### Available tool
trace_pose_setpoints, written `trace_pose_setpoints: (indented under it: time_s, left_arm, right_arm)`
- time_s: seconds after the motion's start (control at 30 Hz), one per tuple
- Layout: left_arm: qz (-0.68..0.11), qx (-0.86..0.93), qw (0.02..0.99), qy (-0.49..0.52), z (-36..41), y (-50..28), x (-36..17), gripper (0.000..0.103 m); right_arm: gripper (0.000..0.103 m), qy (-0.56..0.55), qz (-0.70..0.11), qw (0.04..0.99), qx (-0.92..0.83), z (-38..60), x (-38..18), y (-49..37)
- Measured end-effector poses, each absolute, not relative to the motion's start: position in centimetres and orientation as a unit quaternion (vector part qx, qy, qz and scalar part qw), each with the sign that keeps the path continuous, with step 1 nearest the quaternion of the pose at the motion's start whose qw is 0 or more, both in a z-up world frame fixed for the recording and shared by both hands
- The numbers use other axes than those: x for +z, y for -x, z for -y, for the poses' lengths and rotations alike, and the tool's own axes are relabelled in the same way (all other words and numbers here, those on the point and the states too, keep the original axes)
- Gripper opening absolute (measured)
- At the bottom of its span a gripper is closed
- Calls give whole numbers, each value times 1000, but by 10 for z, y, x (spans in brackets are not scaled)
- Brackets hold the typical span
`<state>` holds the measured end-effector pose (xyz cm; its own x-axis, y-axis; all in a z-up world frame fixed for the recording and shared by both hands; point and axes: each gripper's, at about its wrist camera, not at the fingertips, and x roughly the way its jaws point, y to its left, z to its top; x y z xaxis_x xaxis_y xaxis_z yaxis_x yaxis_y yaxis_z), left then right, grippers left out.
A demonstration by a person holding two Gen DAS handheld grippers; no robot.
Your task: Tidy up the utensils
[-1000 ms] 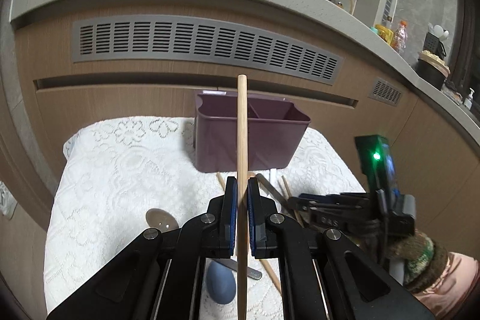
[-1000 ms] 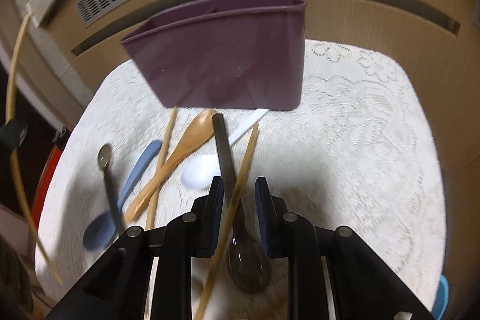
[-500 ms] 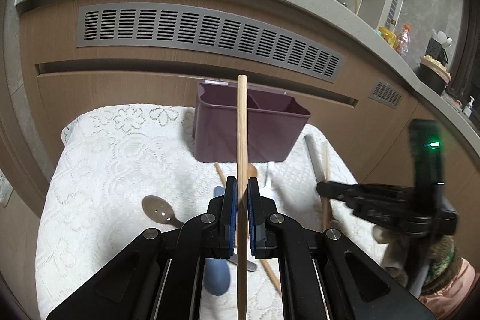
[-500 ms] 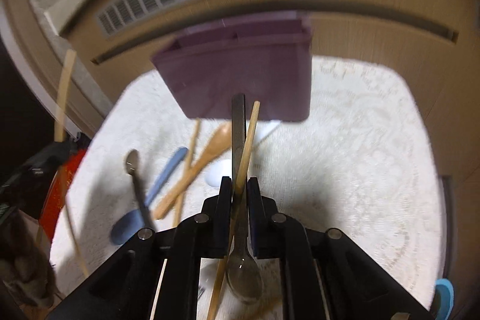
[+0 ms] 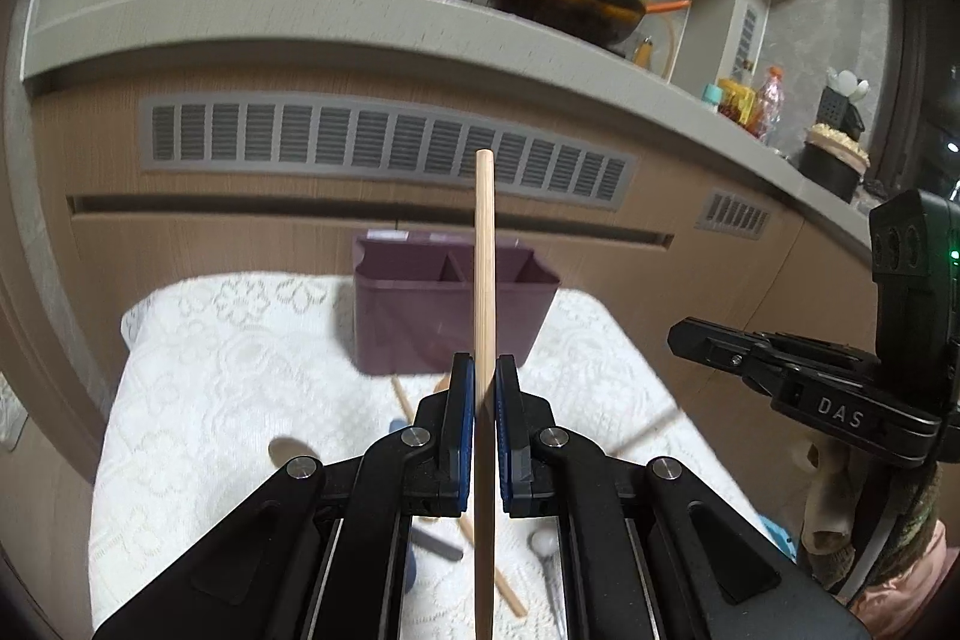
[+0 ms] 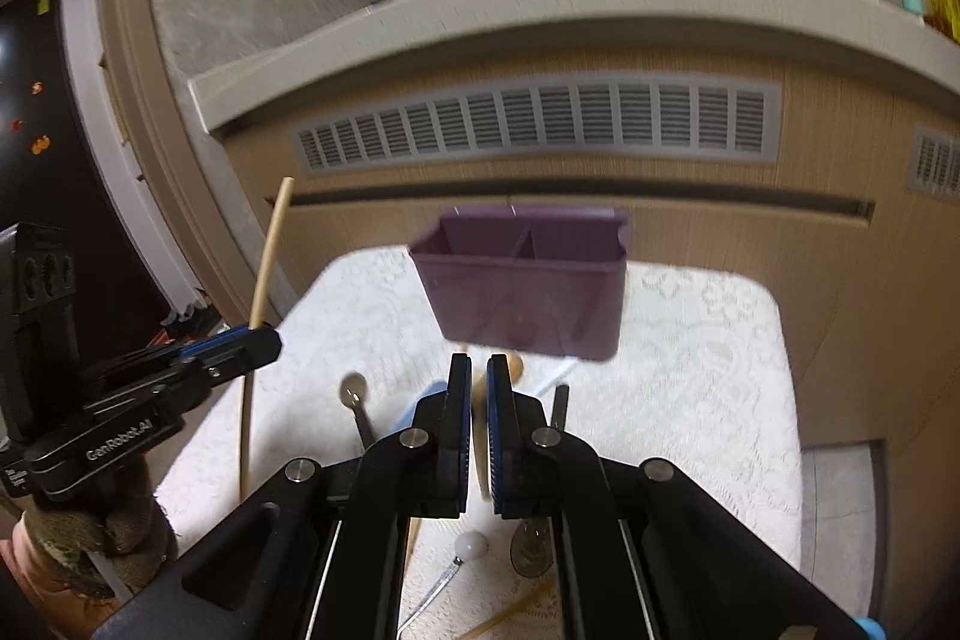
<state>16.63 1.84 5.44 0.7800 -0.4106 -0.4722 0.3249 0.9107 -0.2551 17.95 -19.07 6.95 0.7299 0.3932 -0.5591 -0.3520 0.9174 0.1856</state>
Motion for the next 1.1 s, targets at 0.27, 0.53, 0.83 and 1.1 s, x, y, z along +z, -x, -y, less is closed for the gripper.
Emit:
trace_pose_setpoints:
  time_s: [0.27,0.53,0.83,1.1]
  left_arm:
    - [-236,-202,948,76,-18,-183,81,7]
    - [-278,-183,939,86,-24,-190,40,7]
    - [-298,-160,937,89,-46,-199,6,7]
    - [-309,-158,931,112,-65,-204,-9,7]
  right_arm:
    - [4,-17,-273,938,212,191,105,-182]
    - [14,2,-417,884,211,185,12,-218]
    - [44,-26,-458,880,121,159,-50,-292]
    - [27,-19,-484,875,14,141,-74,-340]
